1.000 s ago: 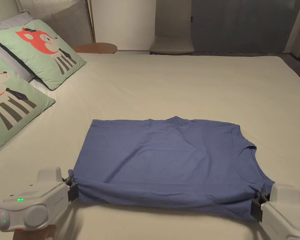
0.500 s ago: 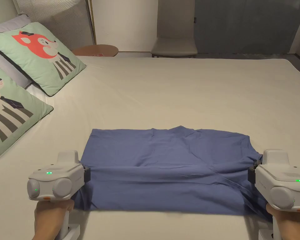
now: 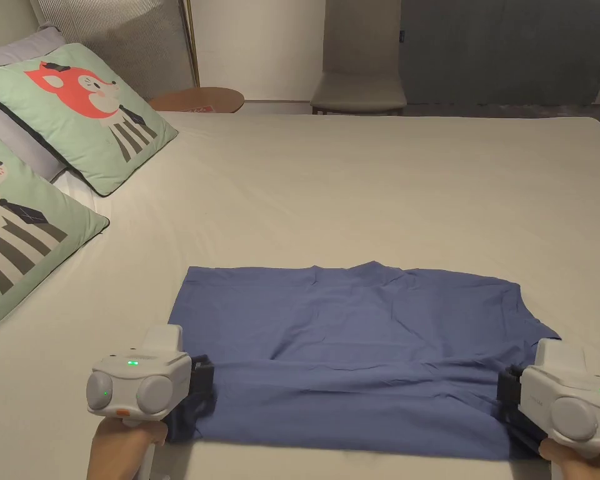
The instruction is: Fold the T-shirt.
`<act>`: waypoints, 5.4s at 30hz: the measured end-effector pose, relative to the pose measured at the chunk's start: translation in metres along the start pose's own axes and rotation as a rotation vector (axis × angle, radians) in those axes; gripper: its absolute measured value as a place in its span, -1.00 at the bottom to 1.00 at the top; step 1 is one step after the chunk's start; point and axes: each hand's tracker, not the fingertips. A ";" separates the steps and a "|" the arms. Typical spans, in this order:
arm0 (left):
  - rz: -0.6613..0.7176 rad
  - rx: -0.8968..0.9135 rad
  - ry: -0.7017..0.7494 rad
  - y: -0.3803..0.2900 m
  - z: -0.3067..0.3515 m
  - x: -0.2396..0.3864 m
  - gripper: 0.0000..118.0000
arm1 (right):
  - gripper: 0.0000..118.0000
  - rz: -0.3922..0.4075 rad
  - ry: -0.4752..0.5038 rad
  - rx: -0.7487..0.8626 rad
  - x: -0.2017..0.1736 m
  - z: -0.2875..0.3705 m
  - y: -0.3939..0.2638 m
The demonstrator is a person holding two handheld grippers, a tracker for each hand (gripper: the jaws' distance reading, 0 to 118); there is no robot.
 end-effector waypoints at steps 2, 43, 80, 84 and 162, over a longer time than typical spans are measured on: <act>0.028 0.091 -0.009 0.006 0.022 0.002 0.47 | 0.25 -0.008 0.023 0.090 0.001 0.024 0.008; 0.077 0.140 -0.182 -0.055 0.124 -0.003 -1.00 | -0.99 0.116 0.075 0.502 -0.037 0.218 -0.046; 0.007 0.085 -0.089 -0.042 0.078 -0.017 -0.86 | 0.53 -0.109 -0.016 -0.070 0.036 0.044 -0.062; 0.039 0.070 -0.095 -0.046 0.076 -0.020 -0.86 | -0.19 -0.124 0.047 -0.091 0.034 0.042 -0.063; 0.052 0.187 -0.214 0.101 0.049 0.007 -1.00 | -0.99 0.107 0.069 0.554 -0.058 0.157 0.044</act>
